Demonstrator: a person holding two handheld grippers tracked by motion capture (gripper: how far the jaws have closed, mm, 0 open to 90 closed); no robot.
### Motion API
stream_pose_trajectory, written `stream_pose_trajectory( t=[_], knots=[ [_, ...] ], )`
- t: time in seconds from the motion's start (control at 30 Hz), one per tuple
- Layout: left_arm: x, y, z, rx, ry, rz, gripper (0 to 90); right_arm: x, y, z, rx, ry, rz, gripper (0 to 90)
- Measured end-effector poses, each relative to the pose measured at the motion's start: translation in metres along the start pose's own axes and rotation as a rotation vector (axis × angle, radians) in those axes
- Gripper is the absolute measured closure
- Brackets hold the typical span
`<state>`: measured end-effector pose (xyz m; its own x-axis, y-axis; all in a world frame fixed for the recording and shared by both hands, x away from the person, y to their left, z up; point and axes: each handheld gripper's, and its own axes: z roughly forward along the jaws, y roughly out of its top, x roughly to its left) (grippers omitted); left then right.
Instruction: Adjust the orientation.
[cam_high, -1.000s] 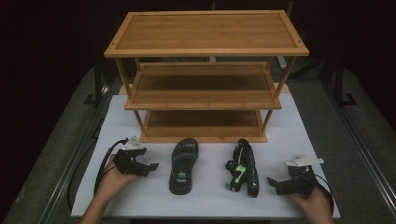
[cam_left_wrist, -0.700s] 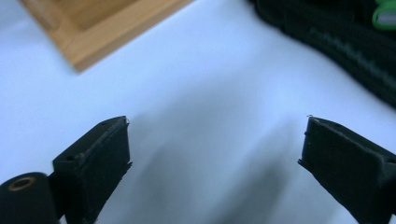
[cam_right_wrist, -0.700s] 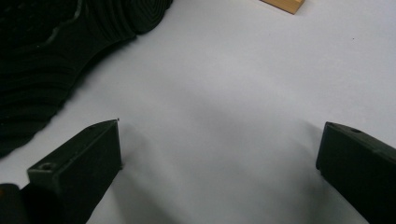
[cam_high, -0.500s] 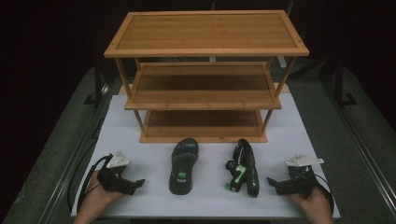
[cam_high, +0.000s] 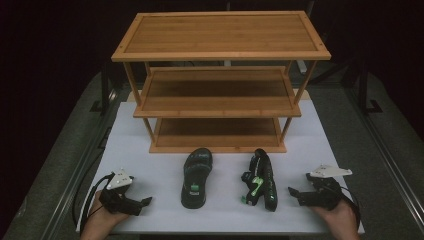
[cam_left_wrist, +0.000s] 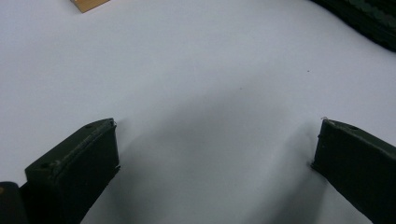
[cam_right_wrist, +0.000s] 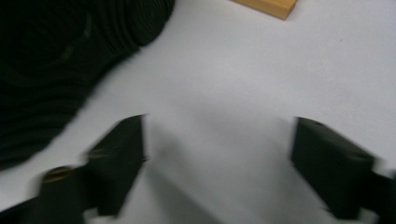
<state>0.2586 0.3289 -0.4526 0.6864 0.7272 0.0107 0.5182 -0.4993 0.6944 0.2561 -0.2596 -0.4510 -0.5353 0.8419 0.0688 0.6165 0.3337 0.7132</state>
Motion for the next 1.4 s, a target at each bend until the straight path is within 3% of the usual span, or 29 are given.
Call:
stream_pose_trajectory(
  t=[0.13, 0.2, 0.37, 0.47, 0.57, 0.6, 0.87, 1.07, 1.4],
  knots=[
    [0.000, 0.000, 0.000, 0.000, 0.000, 0.000, 0.0, 0.002, 0.005, -0.011, -0.032, 0.011, 0.015, 50.2],
    [0.000, 0.000, 0.000, 0.000, 0.001, 0.000, 0.0, 0.006, 0.009, -0.017, -0.056, -0.014, -0.009, 64.5],
    [0.000, 0.000, 0.000, 0.001, 0.003, 0.002, 0.0, 0.006, 0.016, -0.025, -0.081, 0.007, -0.005, 89.4],
    [0.000, 0.000, 0.000, 0.000, 0.003, 0.002, 0.0, 0.004, 0.026, -0.031, -0.086, 0.050, 0.008, 89.5],
    [0.000, 0.000, 0.000, 0.001, 0.003, 0.002, 0.0, 0.006, 0.038, -0.036, -0.106, 0.096, -0.017, 89.6],
    [0.000, 0.000, 0.000, 0.001, 0.003, 0.002, 0.0, 0.009, 0.046, -0.039, -0.118, 0.139, -0.025, 89.6],
    [0.000, 0.000, 0.000, 0.001, 0.003, 0.002, 0.0, 0.026, 0.073, -0.035, -0.136, 0.228, -0.067, 89.5],
    [0.000, 0.000, 0.000, -0.001, 0.002, 0.001, 0.0, 0.037, 0.087, -0.025, -0.124, 0.255, -0.102, 89.5],
    [0.000, 0.000, 0.000, 0.002, 0.001, 0.001, 0.0, 0.050, 0.093, -0.011, -0.094, 0.279, -0.141, 89.4]
  ],
)
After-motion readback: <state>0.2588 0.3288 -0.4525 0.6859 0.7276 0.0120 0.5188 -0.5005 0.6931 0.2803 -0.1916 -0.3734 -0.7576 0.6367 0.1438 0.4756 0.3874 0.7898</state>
